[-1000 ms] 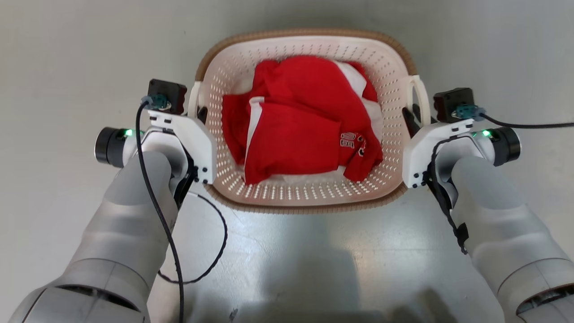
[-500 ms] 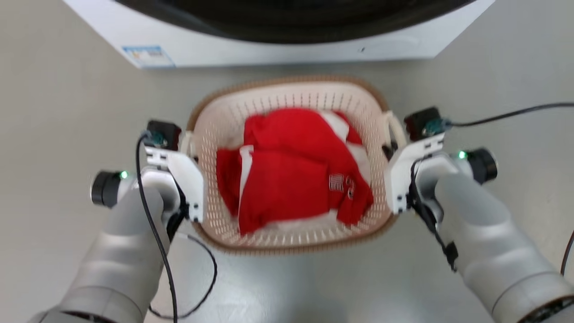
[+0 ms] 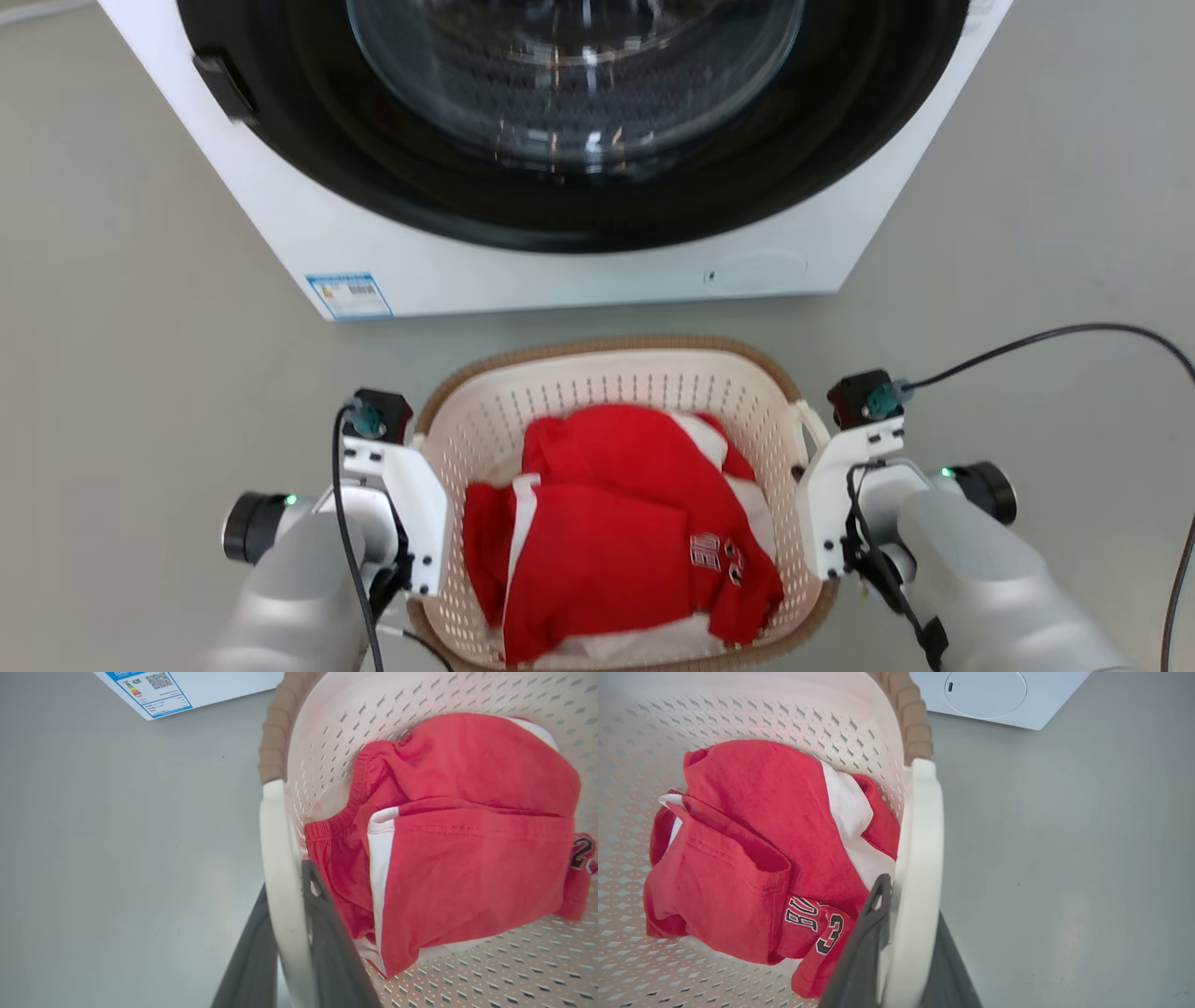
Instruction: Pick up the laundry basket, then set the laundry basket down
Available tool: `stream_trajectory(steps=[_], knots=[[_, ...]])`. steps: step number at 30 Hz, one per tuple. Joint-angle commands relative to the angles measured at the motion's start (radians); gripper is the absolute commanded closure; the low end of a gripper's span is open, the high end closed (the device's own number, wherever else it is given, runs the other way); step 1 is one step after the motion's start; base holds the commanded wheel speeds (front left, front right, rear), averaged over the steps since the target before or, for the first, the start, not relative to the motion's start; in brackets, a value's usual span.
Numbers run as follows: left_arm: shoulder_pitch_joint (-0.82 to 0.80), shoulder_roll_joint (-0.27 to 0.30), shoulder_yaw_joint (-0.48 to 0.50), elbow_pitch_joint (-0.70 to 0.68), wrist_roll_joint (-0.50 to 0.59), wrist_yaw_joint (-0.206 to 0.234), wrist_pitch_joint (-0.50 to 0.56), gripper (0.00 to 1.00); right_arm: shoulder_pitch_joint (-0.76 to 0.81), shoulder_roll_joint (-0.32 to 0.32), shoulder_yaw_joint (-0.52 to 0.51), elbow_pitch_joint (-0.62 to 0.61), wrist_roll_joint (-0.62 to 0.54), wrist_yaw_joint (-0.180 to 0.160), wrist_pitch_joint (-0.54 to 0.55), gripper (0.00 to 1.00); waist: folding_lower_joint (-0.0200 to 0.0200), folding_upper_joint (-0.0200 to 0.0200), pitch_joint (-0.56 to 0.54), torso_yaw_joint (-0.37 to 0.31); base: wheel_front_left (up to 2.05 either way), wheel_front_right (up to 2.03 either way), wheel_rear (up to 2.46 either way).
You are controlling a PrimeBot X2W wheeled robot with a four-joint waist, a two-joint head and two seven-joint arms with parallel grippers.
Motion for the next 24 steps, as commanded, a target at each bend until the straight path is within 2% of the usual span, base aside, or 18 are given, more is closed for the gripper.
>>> stream_trajectory(steps=[1,10,24], knots=[[0.003,0.024,-0.004,-0.031,-0.002,-0.006,0.001,1.0,0.026,0.023,0.037,-0.011,0.008,0.017,0.015,1.0,0.0001,-0.0001,-0.066,-0.002,0.0,0.0,0.0],[0.054,0.037,-0.067,-0.064,-0.049,-0.006,0.032,1.0,0.062,0.023,0.085,-0.022,0.096,0.017,0.026,1.0,0.0001,-0.0001,-0.166,-0.002,0.0,0.0,0.0],[0.094,0.048,-0.148,-0.108,-0.136,-0.006,0.106,1.0,0.068,0.023,0.154,0.001,0.165,0.017,0.041,1.0,0.0001,-0.0001,-0.236,0.008,0.0,0.0,0.0]])
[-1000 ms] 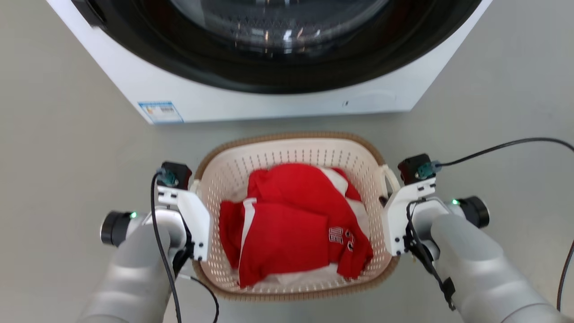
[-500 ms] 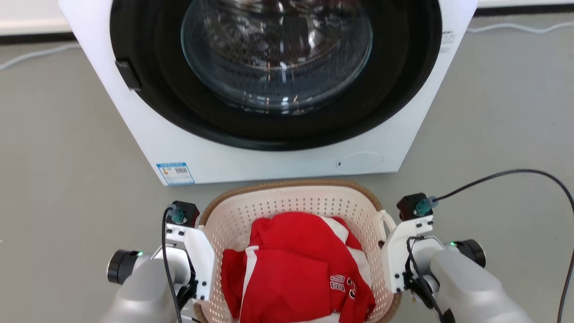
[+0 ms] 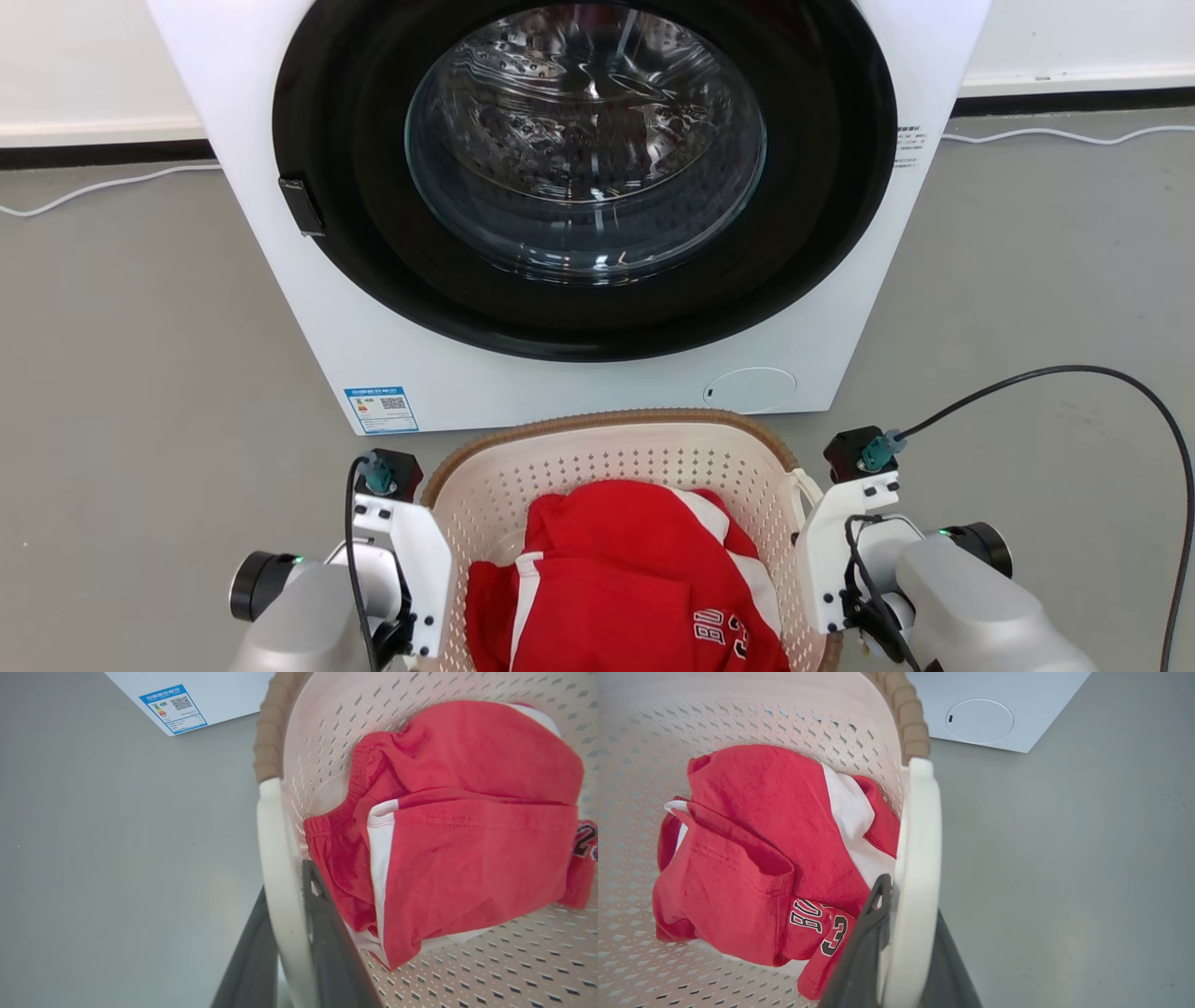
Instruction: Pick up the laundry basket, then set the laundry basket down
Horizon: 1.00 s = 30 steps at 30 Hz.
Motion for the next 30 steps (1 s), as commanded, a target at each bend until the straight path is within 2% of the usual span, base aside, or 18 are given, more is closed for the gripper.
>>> stream_trajectory(steps=[1,30], knots=[[-0.015,0.019,0.005,-0.028,-0.002,-0.007,0.0,1.0,0.003,0.025,0.026,-0.021,0.007,0.017,-0.003,1.0,0.0001,0.0,-0.004,0.001,0.0,0.0,0.0],[-0.062,0.048,-0.105,-0.042,-0.102,-0.007,0.003,1.0,-0.037,0.025,0.099,0.01,0.094,0.017,-0.032,1.0,0.0001,0.0,0.03,-0.003,0.0,0.0,0.0]])
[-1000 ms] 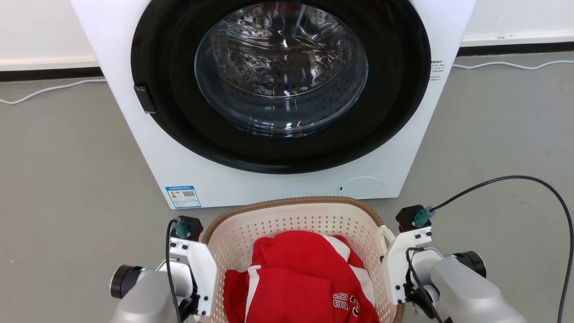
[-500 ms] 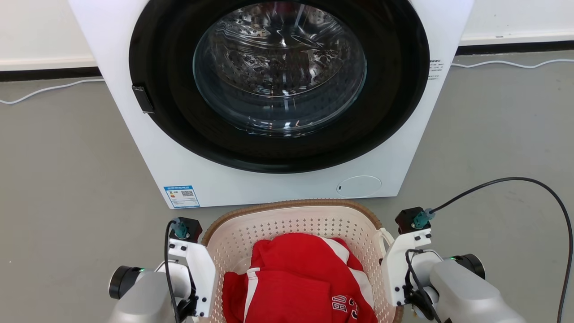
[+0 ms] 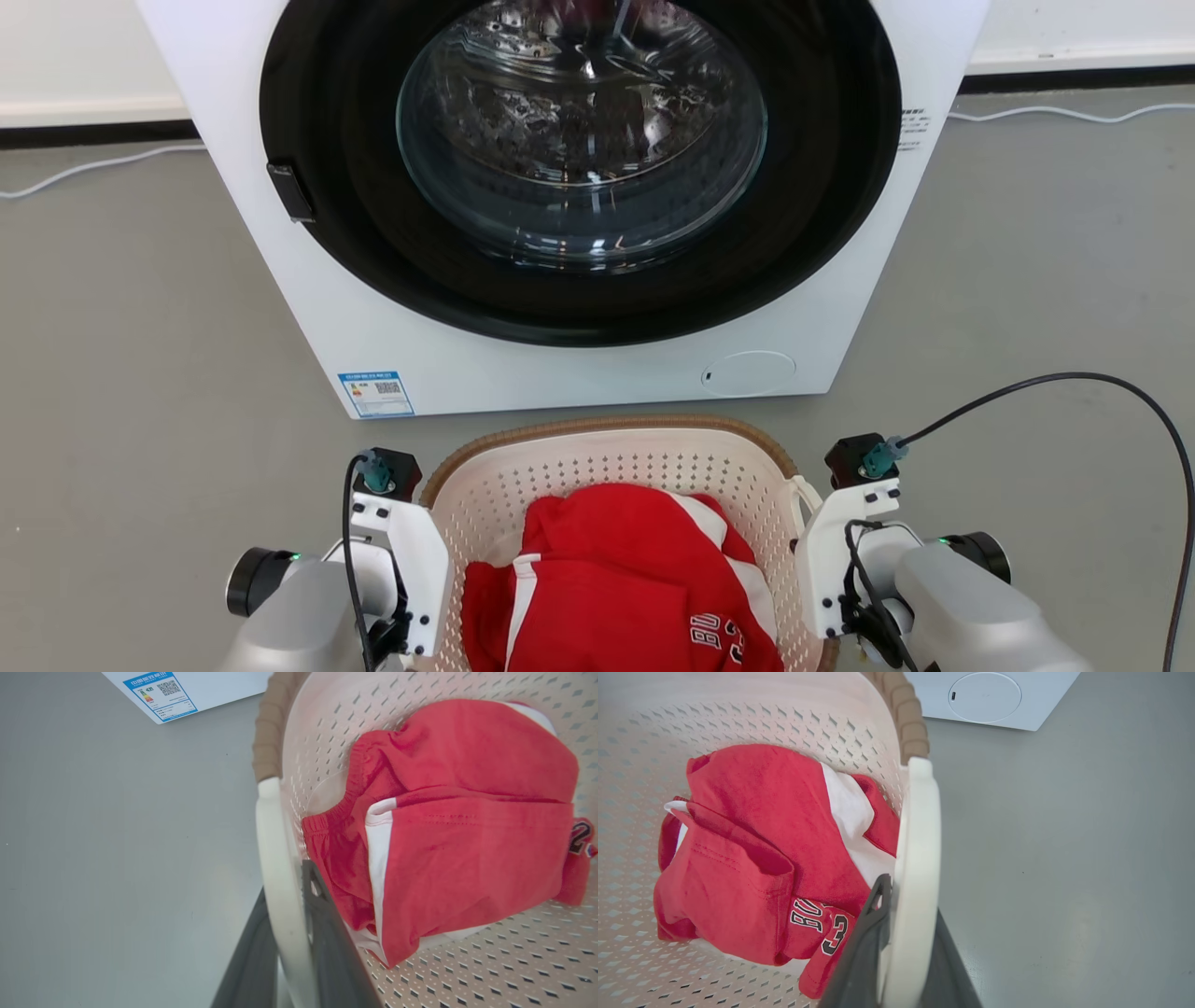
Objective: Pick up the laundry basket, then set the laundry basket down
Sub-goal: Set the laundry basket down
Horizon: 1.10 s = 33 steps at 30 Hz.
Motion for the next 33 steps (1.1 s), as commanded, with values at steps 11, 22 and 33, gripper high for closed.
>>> stream_trajectory(steps=[11,22,33], knots=[[-0.124,0.02,0.002,0.005,-0.006,-0.007,-0.058,1.0,-0.079,0.02,0.029,0.0,0.001,0.017,-0.082,1.0,0.0001,0.0,0.095,0.021,0.0,0.0,0.0],[-0.176,0.025,0.006,0.035,-0.008,0.014,-0.135,1.0,-0.125,0.02,0.037,0.015,-0.015,0.017,-0.183,1.0,0.0001,0.0,0.231,0.024,0.0,0.0,0.0],[-0.214,0.026,-0.007,0.05,0.005,0.033,-0.221,1.0,-0.168,0.02,0.04,0.023,-0.033,0.017,-0.287,1.0,0.0001,0.0,0.339,0.022,0.0,0.0,0.0]])
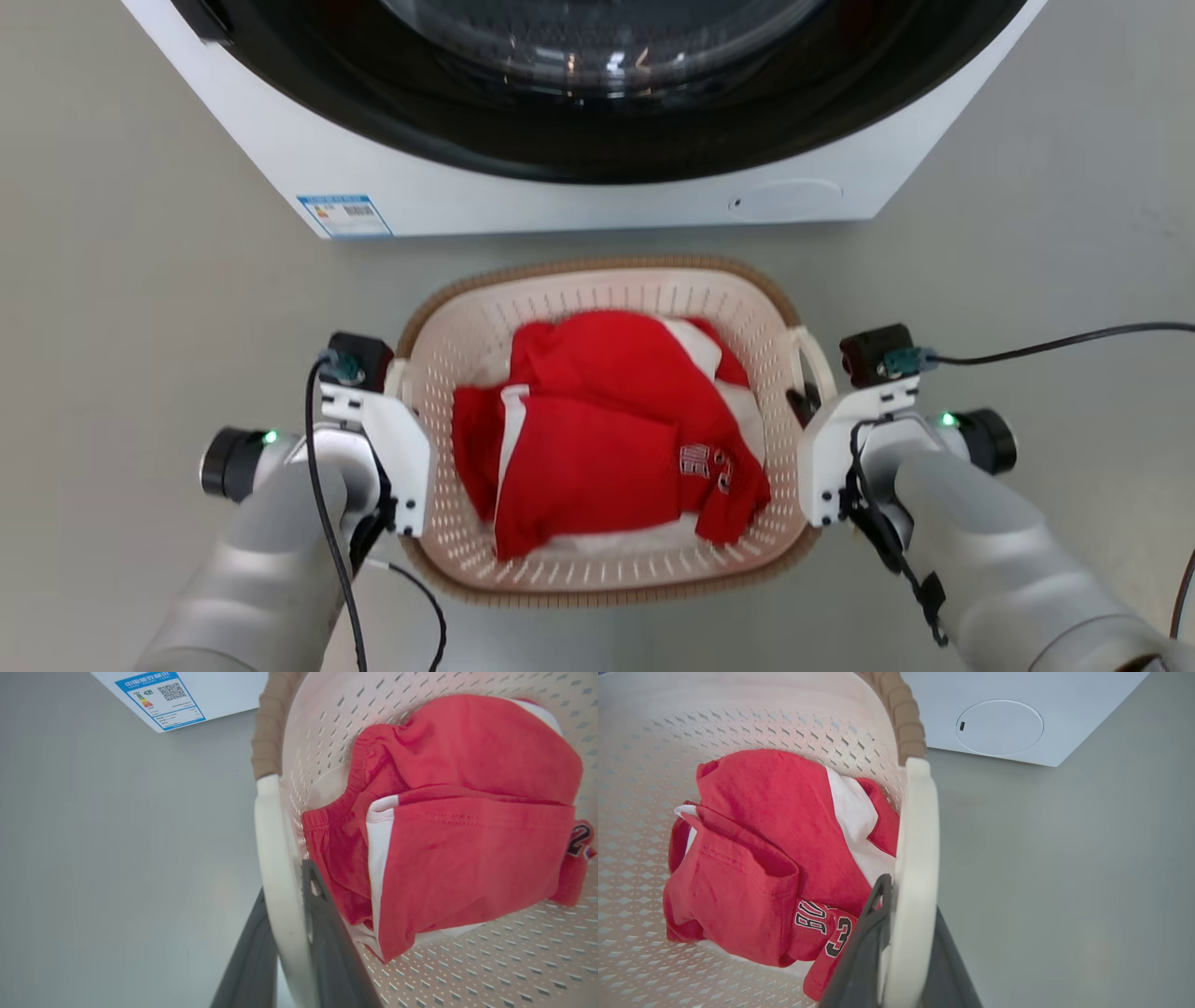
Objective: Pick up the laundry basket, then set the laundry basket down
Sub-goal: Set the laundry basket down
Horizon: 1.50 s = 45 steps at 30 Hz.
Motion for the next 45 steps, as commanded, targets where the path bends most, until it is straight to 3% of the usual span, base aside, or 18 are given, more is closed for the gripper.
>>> stream_trajectory(steps=[1,14,28,45], knots=[[-0.05,0.026,0.006,-0.006,0.016,0.01,-0.025,1.0,-0.018,0.017,0.015,-0.013,-0.022,0.016,-0.032,1.0,0.0,0.0,0.028,0.0,0.0,0.0,0.0],[-0.138,0.026,-0.004,0.002,0.03,0.034,-0.136,1.0,-0.111,0.017,0.0,0.017,-0.07,0.016,-0.141,1.0,0.0,0.0,0.219,0.01,0.0,0.0,0.0],[-0.271,0.037,-0.007,-0.001,0.049,0.061,-0.24,1.0,-0.216,0.017,-0.08,0.043,-0.147,0.016,-0.223,1.0,0.0,0.0,0.436,0.012,0.0,0.0,0.0],[-0.321,0.071,0.018,-0.072,0.078,0.096,-0.264,1.0,-0.239,0.017,-0.22,0.032,-0.275,0.016,-0.233,1.0,0.0,0.0,0.502,0.017,0.0,0.0,0.0]])
